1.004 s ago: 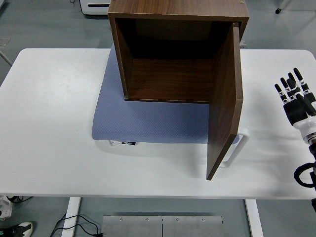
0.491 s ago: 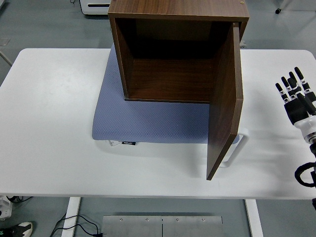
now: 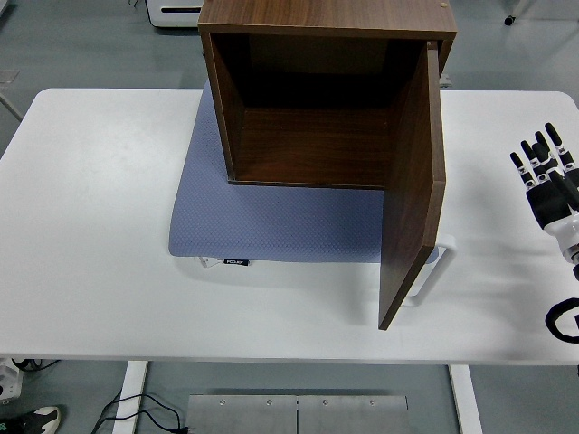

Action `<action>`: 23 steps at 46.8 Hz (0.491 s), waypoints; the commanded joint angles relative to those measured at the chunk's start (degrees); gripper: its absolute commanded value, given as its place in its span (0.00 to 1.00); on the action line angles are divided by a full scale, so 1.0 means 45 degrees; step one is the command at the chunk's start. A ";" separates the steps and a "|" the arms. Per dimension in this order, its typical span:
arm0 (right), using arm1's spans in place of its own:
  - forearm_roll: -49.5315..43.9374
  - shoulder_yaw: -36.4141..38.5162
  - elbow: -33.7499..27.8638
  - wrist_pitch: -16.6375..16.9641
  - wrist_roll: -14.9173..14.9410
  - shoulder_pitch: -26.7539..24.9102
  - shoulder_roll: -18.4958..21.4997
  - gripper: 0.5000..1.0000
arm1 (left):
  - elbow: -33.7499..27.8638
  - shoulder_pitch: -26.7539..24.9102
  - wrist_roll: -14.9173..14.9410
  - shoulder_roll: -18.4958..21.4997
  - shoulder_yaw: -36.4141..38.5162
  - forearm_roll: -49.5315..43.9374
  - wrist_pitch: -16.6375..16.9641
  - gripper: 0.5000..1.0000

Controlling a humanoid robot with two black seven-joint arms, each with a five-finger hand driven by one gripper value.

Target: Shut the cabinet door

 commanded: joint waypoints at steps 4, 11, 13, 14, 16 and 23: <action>-0.0001 0.0000 -0.0001 0.0077 -0.0022 -0.0019 -0.0157 1.00 | 0.0000 0.0000 -0.0005 0.0000 0.0000 0.0000 -0.0019 1.00; -0.0001 -0.0020 0.0038 0.0135 -0.0022 -0.0019 -0.0294 1.00 | 0.0000 0.0000 0.0014 0.0000 0.0000 0.0000 0.0000 1.00; -0.0001 -0.0020 0.0038 0.0155 -0.0042 -0.0038 -0.0333 1.00 | 0.0000 0.0000 0.0014 0.0000 0.0000 0.0000 0.0000 1.00; -0.0001 -0.0020 0.0038 0.0194 -0.0061 -0.0058 -0.0391 1.00 | 0.0000 0.0000 0.0014 0.0000 0.0000 0.0000 0.0000 1.00; -0.0001 -0.0078 0.0058 0.0271 -0.0081 -0.0174 -0.0528 1.00 | 0.0000 0.0001 0.0014 0.0000 0.0000 0.0000 0.0000 1.00; -0.0020 -0.0176 0.0253 0.0623 -0.0120 -0.0682 -0.0880 1.00 | 0.0000 0.0000 -0.0005 0.0000 0.0000 0.0000 0.0000 1.00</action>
